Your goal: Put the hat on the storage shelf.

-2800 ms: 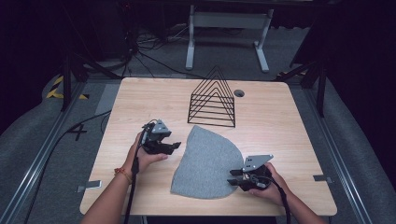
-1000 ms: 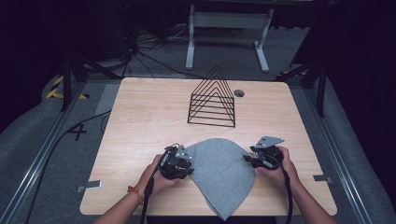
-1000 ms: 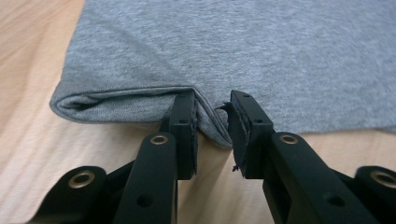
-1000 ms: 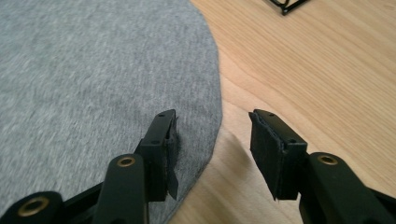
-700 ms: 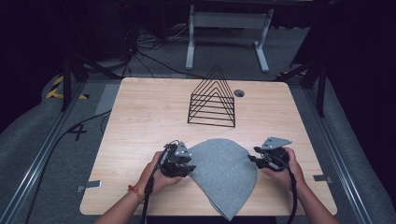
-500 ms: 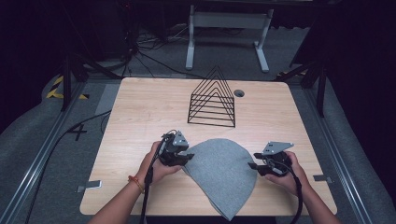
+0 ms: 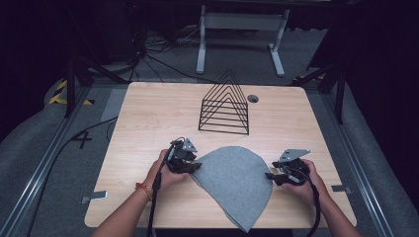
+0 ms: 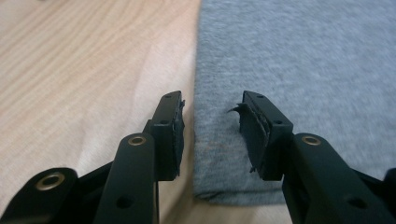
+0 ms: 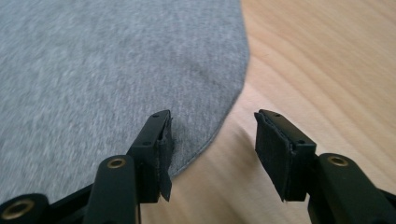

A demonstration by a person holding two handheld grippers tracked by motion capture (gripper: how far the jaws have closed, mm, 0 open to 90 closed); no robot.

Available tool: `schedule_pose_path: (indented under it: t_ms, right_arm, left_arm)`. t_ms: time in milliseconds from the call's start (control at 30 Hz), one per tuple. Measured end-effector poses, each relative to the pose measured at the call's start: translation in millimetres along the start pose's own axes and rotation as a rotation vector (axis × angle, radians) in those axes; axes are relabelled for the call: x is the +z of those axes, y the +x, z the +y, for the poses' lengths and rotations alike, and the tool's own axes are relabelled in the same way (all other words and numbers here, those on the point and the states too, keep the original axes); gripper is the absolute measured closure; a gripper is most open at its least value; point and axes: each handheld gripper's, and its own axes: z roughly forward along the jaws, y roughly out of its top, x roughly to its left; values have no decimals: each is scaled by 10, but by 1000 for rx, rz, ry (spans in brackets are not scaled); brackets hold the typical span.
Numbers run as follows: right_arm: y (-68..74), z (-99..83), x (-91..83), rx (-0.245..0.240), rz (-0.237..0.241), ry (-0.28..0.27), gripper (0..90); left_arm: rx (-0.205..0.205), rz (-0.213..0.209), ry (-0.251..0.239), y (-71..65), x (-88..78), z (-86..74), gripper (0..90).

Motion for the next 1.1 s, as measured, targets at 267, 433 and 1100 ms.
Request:
schedule_pose_path:
  t_ms: [267, 433, 1100]
  right_arm:
    - [-108, 52, 65, 31, -76, -19, 468]
    - [-146, 88, 98, 49, -84, -23, 499]
    - [-34, 279, 214, 74, 65, 13, 721]
  left_arm:
    - [38, -34, 13, -175, -69, -90, 603]
    - [46, -42, 22, -246, -78, -98, 604]
    - [21, -68, -11, -223, -81, -143, 592]
